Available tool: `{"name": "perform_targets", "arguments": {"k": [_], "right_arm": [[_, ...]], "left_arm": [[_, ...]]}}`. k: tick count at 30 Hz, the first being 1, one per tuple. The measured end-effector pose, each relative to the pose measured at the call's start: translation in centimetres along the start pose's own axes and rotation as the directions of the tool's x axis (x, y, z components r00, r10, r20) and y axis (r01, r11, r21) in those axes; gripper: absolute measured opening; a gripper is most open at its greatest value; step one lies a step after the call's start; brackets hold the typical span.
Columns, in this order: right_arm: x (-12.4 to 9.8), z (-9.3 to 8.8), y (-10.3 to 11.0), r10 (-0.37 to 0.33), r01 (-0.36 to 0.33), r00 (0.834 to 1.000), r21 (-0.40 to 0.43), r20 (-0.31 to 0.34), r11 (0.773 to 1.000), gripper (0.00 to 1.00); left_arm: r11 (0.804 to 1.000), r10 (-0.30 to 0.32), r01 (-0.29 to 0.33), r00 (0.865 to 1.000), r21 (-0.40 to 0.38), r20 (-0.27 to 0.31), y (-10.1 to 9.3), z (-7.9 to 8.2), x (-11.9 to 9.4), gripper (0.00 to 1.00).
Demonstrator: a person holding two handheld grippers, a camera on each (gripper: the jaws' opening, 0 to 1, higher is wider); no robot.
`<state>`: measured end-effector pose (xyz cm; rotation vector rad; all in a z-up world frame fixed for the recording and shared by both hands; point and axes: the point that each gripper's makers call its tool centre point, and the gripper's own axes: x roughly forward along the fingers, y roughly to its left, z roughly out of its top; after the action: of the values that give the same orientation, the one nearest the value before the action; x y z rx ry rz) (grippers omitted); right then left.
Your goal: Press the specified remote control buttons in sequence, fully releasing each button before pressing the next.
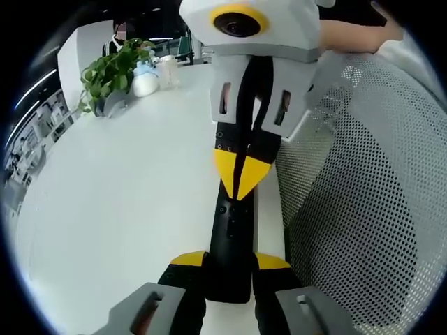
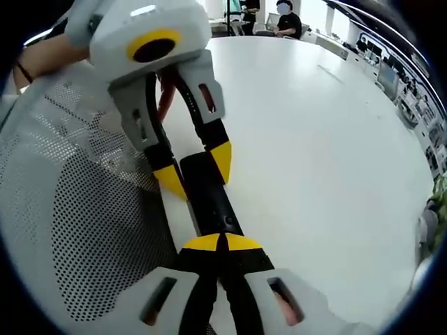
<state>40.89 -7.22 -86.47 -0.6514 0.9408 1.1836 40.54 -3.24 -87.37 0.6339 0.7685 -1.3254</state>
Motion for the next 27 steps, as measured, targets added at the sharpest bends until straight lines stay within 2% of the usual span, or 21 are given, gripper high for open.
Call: {"name": "perform_targets", "arguments": {"k": [6, 11, 27], "right_arm": [[-0.1, -0.3, 0.2, 0.006, -0.006, 1.0, -0.013, -0.01, 1.0, 0.0], [-0.3, -0.7, 0.2, 0.03, -0.03, 0.999, 0.041, -0.018, 0.999, 0.0], [-0.6, -1.3, 0.7, 0.068, -0.065, 0.997, 0.082, -0.03, 0.994, 0.0]], "left_arm": [[1.0, 0.002, -0.002, 1.0, 0.0, 0.004, 0.0, 0.0, 0.0, 0.24], [1.0, 0.0, -0.001, 1.0, 0.004, 0.002, 0.0, 0.0, 0.0, 0.24], [1.0, -0.008, 0.008, 1.0, 0.015, 0.001, 0.0, 0.0, 0.0, 0.24]]}}
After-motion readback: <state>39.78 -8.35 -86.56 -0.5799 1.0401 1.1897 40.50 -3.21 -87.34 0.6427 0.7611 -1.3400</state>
